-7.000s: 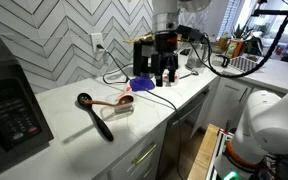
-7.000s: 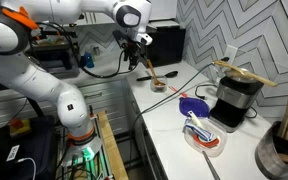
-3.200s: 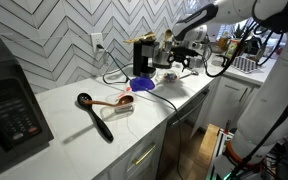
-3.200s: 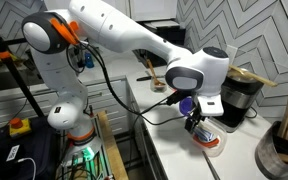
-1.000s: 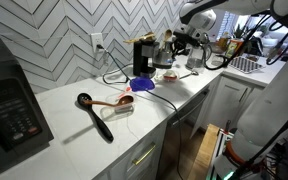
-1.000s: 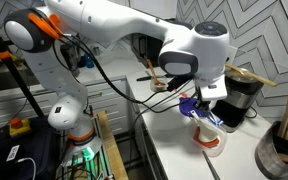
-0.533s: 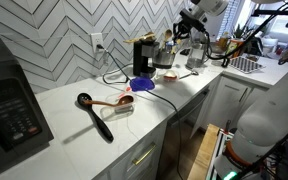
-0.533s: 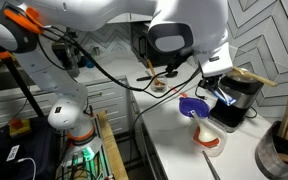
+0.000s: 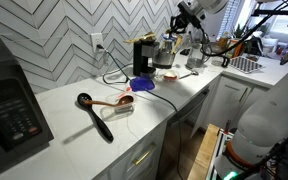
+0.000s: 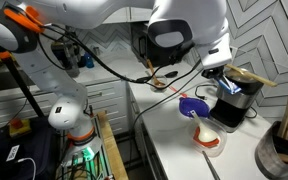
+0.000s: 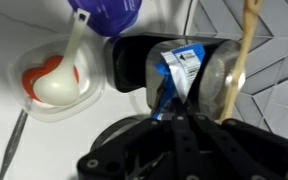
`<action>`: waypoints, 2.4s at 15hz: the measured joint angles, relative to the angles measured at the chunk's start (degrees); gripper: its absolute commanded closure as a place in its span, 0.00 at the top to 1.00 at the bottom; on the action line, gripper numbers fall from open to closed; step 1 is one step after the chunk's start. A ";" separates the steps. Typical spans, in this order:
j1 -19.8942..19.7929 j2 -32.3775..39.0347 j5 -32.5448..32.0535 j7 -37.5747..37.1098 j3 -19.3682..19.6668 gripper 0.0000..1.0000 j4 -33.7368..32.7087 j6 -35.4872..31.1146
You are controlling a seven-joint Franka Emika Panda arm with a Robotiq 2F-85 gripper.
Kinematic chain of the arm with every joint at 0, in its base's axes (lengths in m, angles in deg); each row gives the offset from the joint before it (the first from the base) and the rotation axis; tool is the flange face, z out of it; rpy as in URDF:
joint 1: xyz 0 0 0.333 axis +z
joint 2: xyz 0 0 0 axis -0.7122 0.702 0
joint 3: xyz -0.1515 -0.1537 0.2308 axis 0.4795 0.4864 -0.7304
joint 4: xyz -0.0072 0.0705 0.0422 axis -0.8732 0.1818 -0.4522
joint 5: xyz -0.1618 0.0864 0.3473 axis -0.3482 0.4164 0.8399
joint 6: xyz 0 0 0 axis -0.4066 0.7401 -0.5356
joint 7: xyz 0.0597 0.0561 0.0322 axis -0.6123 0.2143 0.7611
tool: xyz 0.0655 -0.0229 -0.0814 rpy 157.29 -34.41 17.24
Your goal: Pick up the blue and white packet from the clear lunch box and put it on the silver bowl on the coffee machine
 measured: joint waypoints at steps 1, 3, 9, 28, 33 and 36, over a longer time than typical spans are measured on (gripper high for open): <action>0.46 -0.31 1.78 -0.42 -0.36 0.00 -0.39 -1.45; 1.60 -0.86 4.98 -0.67 -1.15 0.00 -0.76 -5.36; 5.26 1.75 7.00 1.38 -4.83 0.00 0.19 -19.70; 6.03 11.38 -0.72 2.02 -6.20 0.00 -1.26 -28.76; 6.09 11.95 -1.35 1.15 -6.27 0.36 -1.28 -28.76; 6.25 12.17 -1.37 0.22 -6.33 0.58 -1.50 -28.76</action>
